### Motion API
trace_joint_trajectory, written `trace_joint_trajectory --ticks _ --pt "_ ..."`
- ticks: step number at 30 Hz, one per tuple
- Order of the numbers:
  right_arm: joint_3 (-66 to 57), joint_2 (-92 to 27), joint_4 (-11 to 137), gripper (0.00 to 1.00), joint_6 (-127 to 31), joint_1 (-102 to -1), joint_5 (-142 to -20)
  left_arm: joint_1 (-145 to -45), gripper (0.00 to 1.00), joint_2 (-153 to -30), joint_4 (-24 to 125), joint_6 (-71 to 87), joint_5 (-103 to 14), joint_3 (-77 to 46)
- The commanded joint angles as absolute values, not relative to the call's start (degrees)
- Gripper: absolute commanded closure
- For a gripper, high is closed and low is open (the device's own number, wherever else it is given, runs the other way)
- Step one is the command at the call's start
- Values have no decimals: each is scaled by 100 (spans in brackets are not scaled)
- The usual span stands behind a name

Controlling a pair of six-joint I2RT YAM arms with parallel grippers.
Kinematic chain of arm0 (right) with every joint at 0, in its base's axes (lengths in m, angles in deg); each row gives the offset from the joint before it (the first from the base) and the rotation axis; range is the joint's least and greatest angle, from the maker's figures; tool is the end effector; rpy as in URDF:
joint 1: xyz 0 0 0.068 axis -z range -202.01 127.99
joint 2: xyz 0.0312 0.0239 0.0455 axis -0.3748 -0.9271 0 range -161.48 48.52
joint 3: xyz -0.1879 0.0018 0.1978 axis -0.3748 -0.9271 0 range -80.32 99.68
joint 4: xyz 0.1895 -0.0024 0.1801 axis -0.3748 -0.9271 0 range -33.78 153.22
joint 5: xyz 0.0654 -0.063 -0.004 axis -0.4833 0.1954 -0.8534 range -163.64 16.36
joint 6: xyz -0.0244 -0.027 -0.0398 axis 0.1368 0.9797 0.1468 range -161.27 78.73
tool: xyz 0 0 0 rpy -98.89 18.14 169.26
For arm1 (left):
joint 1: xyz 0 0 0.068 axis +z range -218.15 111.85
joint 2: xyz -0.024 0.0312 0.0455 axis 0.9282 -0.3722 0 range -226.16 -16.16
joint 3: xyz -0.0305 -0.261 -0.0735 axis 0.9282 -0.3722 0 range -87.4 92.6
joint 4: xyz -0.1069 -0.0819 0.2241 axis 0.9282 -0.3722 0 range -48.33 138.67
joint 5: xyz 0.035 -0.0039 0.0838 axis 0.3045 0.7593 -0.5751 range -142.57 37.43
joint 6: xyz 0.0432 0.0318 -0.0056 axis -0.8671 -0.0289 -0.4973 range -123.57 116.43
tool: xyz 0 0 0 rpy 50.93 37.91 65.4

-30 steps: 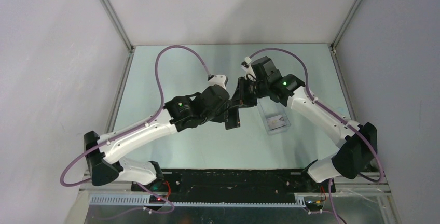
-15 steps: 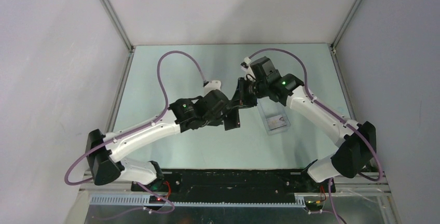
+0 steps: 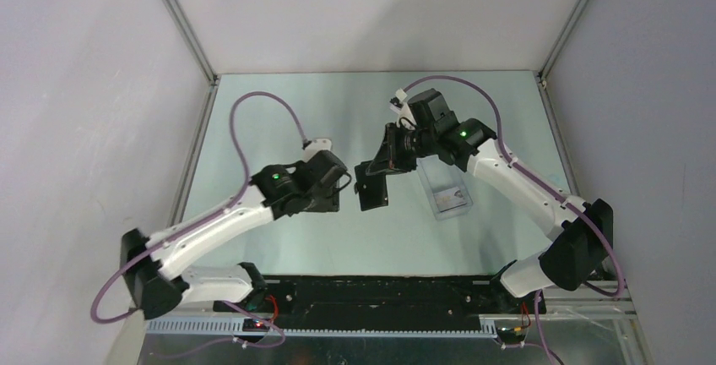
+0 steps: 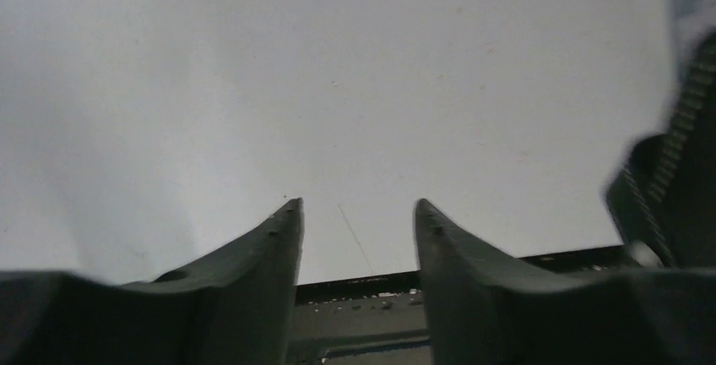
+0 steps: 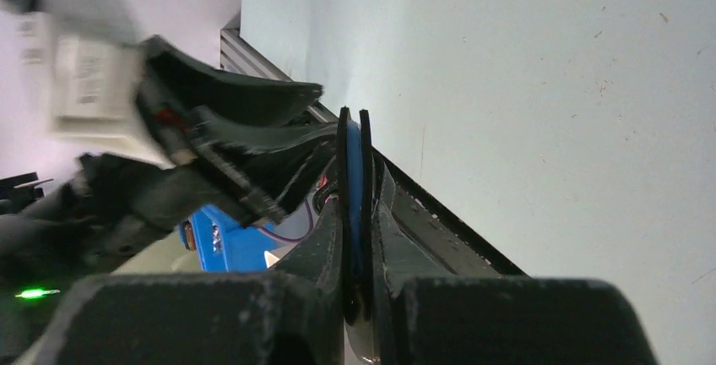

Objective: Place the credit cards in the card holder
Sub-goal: Open the card holder.

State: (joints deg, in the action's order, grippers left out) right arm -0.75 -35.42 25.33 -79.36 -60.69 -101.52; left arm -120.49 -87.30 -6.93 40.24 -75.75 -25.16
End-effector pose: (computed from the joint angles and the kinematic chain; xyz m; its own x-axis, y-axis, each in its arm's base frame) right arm 0.2386 0.2124 0.3463 -0.9206 -0.0386 -0.3886 -0.3237 0.6321 0.7040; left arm 0.1527 -0.1751 0.2885 -0.8300 0.0339 -0.5567 0.0687 0.9968 -0.0417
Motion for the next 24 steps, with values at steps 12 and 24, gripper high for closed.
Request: trace_joint_trajectory --ticks 12,24 --pt "132 -3479 2638 100 -7915 -6134 -10241 -11711 19 -7378 890 4012 -5511 -2391" --pt "132 -3483 2639 100 -7898 -6145 -10301 -11715 52 -7579 939 4081 -5903 -2683"
